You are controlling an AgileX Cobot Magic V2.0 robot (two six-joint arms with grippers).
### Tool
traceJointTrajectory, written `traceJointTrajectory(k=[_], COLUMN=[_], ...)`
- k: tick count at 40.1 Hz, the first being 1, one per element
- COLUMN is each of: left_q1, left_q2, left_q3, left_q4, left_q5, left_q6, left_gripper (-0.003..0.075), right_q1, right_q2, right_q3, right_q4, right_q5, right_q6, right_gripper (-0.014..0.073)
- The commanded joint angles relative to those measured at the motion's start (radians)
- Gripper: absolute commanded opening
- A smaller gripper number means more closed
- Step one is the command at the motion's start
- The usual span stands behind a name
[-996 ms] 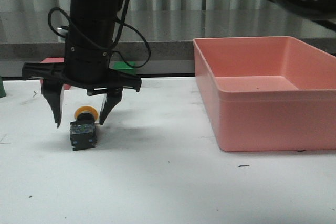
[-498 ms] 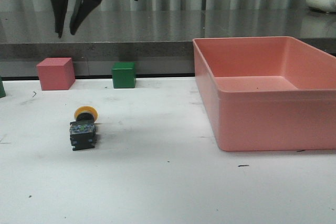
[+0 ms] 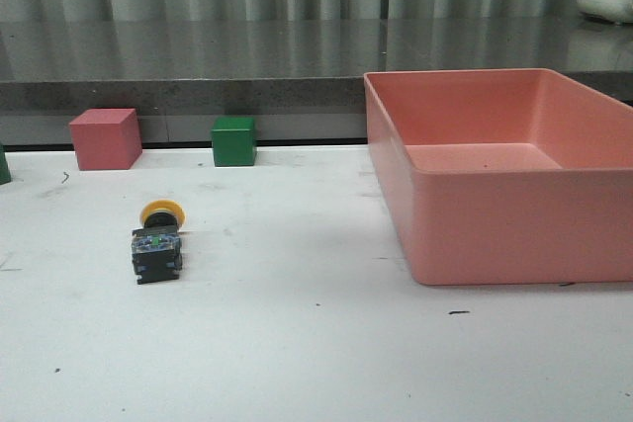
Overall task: Place and stand button with both arms
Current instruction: 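Lower the button onto the table and open the right gripper, then move the left gripper down over the lying button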
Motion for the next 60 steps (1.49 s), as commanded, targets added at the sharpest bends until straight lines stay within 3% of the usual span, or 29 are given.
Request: traceJointTrajectory(k=[1, 8, 15, 27, 37, 44, 52, 60], left_q1=[0.001, 0.001, 0.001, 0.001, 0.001, 0.001, 0.001, 0.001], left_q2=[0.013, 0.013, 0.013, 0.013, 0.013, 0.013, 0.013, 0.019], left_q3=[-0.032, -0.032, -0.032, -0.032, -0.032, -0.032, -0.032, -0.032], left_q4=[-0.002, -0.002, -0.002, -0.002, -0.002, -0.002, -0.002, -0.013], left_q5=[-0.077, -0.077, -0.077, -0.077, -0.077, -0.077, -0.077, -0.077], left_q6=[0.001, 0.001, 0.001, 0.001, 0.001, 0.001, 0.001, 0.001], left_gripper=[0.0673, 0.0673, 0.0673, 0.0673, 0.0673, 0.0673, 0.0673, 0.0673], right_q1=[-0.108, -0.325, -0.473, -0.490, -0.482, -0.482, -0.482, -0.482], right_q2=[-0.182, -0.396, -0.610, -0.972, -1.290, -1.531, -1.744, -1.797], right_q3=[0.109, 0.429, 0.771, 1.374, 1.763, 1.889, 1.925, 1.925], right_q4=[-0.001, -0.001, -0.002, -0.084, -0.155, -0.196, -0.224, -0.224], right_q5=[0.083, 0.058, -0.087, -0.525, -0.935, -1.099, -1.130, -1.130], right_q6=[-0.043, -0.083, -0.092, -0.128, -0.135, -0.135, -0.135, -0.135], right_gripper=[-0.0061, -0.0061, -0.0061, -0.0061, -0.0061, -0.0061, -0.0061, -0.0061])
